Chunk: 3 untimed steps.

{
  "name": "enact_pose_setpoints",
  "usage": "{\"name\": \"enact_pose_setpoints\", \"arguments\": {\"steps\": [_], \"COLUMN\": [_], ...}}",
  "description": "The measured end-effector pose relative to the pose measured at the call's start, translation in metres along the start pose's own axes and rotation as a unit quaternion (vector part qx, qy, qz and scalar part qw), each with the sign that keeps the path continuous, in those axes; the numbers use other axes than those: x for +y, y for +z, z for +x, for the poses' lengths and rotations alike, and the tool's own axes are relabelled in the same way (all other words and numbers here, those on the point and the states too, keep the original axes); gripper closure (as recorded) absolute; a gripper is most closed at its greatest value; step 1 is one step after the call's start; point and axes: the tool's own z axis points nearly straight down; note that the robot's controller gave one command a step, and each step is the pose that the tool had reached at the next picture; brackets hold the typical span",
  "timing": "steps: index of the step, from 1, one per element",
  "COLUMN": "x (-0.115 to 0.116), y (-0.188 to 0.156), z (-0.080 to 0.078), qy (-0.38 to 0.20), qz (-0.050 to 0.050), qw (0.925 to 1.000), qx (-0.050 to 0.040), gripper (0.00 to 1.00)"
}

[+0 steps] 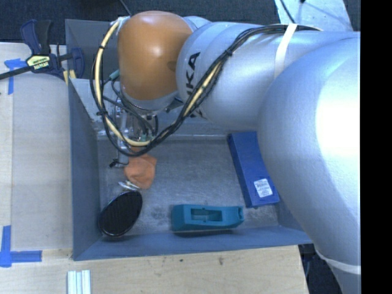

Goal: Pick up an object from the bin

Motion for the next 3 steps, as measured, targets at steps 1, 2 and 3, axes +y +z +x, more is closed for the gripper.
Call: {"name": "enact_pose_setpoints", "arguments": {"steps": [1,2,3], "x": [-0.001,-0.016,-0.039], "y": [-0.005,0.029,0.077], "z": [-0.001,0.019,0.019], "qy": [0.001,-0.04,-0.026], "qz": [-0.001,-0.001,-0.001], "qw": [1.0,0.9992,0.9996], "qx": [-0.0035,-0.0061,-0.0047], "gripper": [0.0,0.0,0.0]}}
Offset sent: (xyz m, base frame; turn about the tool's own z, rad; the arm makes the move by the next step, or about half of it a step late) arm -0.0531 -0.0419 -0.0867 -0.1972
